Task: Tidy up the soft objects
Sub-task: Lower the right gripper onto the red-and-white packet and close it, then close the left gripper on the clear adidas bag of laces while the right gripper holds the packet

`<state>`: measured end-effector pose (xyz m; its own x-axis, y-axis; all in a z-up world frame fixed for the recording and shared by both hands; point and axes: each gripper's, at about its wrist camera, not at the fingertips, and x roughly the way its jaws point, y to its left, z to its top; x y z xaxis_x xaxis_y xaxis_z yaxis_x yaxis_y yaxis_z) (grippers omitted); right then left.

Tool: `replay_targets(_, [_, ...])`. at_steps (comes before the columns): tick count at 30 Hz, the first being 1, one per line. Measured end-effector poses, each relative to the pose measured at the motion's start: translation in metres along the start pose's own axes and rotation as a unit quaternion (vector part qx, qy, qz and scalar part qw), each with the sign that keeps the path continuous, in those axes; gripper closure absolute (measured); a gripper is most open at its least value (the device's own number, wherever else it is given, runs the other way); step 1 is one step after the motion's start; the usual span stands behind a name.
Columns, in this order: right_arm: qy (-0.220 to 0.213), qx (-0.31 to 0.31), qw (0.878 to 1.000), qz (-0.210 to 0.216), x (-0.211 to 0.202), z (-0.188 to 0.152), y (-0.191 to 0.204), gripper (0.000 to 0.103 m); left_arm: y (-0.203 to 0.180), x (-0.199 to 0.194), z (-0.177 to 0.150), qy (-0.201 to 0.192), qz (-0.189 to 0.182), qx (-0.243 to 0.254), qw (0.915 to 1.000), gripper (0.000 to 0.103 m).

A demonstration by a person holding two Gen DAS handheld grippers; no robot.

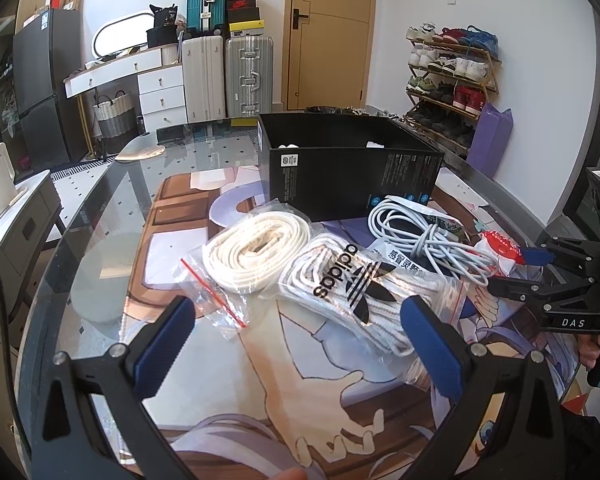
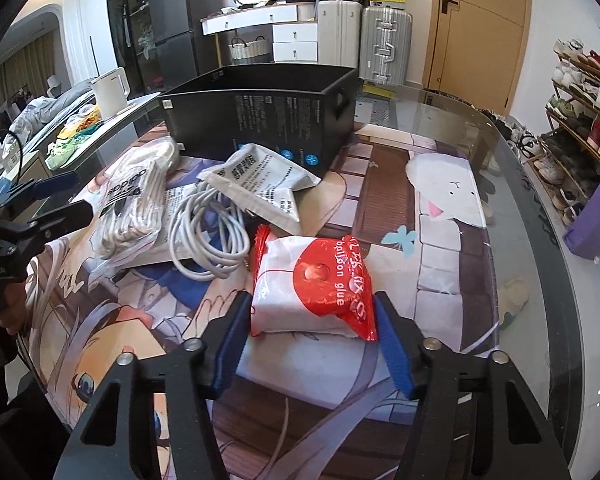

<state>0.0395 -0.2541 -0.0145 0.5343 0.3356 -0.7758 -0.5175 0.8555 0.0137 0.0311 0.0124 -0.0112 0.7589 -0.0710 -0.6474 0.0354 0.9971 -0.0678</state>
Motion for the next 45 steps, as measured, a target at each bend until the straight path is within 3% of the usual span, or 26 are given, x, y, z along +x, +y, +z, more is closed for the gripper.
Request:
replay_targets(14, [-0.020,0.011,1.000,0.007,-0.015,-0.011,-0.006,0.051,0.000,0.000,-0.001,0.000,0.006,0.000,1.0000,0.000])
replay_targets(21, [-0.080,0.024,0.997,-0.004,-0.043,-0.012,-0.016,0.051,-0.007,0.006,0.001,0.018,0.008,-0.007,0.9998,0.000])
replay_targets(24, [-0.098,0.021,0.995,0.000,-0.053,-0.011,-0.016,0.058,-0.012,0.011,0.003,0.029,0.012,-0.009,0.9995,0.000])
replay_targets(30, [-0.065,0.011,0.998,-0.002,-0.040,-0.017,-0.016,0.058,-0.021,0.019,0.007,0.038,0.008,-0.008,0.9992,0.000])
replay_targets(33, [-0.058,0.003,0.998,-0.002,-0.038,-0.019,-0.013,0.049,-0.024,0.020,0.008,0.040,0.007,-0.003,0.9992,0.000])
replay_targets(36, [-0.049,0.005,0.999,-0.011,-0.035,-0.021,-0.013,0.030,-0.024,0.020,0.008,0.042,0.007,-0.003,0.9991,0.000])
replay_targets(37, [-0.046,0.008,0.999,-0.014,-0.033,-0.021,-0.014,0.028,-0.024,0.021,0.008,0.042,0.006,-0.003,0.9991,0.000])
replay_targets(42, [-0.021,0.011,1.000,-0.014,-0.019,-0.020,-0.012,0.028,-0.025,0.022,0.009,0.044,0.006,-0.003,0.9990,0.000])
replay_targets(45, [-0.022,0.004,0.999,-0.025,-0.016,-0.019,-0.009,0.041,-0.025,0.022,0.010,0.044,0.004,-0.004,0.9990,0.000])
